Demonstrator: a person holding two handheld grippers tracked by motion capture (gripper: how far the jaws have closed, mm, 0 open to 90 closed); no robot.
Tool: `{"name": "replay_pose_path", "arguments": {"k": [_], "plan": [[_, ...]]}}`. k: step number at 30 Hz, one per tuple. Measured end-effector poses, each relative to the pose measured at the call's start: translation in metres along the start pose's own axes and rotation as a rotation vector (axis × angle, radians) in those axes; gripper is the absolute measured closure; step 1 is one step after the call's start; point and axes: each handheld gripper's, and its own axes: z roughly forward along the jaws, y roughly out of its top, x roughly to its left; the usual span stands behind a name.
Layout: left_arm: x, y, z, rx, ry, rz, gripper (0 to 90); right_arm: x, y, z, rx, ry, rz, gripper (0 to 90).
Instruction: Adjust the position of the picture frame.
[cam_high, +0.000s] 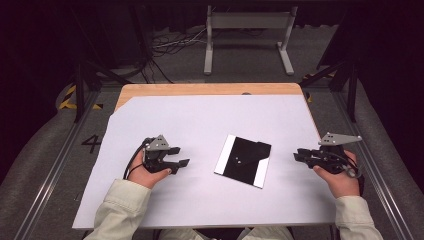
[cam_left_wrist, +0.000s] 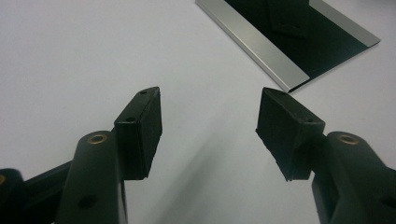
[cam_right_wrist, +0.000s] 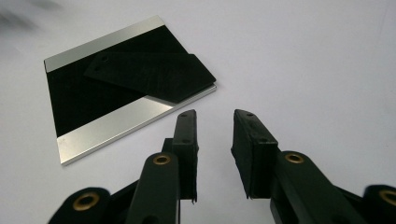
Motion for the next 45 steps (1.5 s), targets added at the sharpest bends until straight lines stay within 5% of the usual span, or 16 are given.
{"name": "replay_pose_path", "arguments": {"k": [10,21,26,34,45], "plan": [[-0.012,0.008,0.0,0.006,-0.05,0.033,43.4,0.004,0.002,-0.001,0.017,0.018,-0.015,71.8],[-0.012,0.009,0.0,0.045,-0.08,0.042,43.6,0.022,0.008,0.006,0.139,0.121,-0.146,85.8],[-0.01,0.009,0.0,0.061,-0.085,0.042,43.0,0.026,0.01,0.004,0.15,0.133,-0.168,89.3],[-0.008,0.008,-0.001,0.08,-0.088,0.035,40.9,0.034,0.011,0.006,0.201,0.153,-0.212,89.7],[-0.009,0.008,-0.001,0.098,-0.093,0.033,39.1,0.06,0.015,0.022,0.302,0.242,-0.335,89.8]]}}
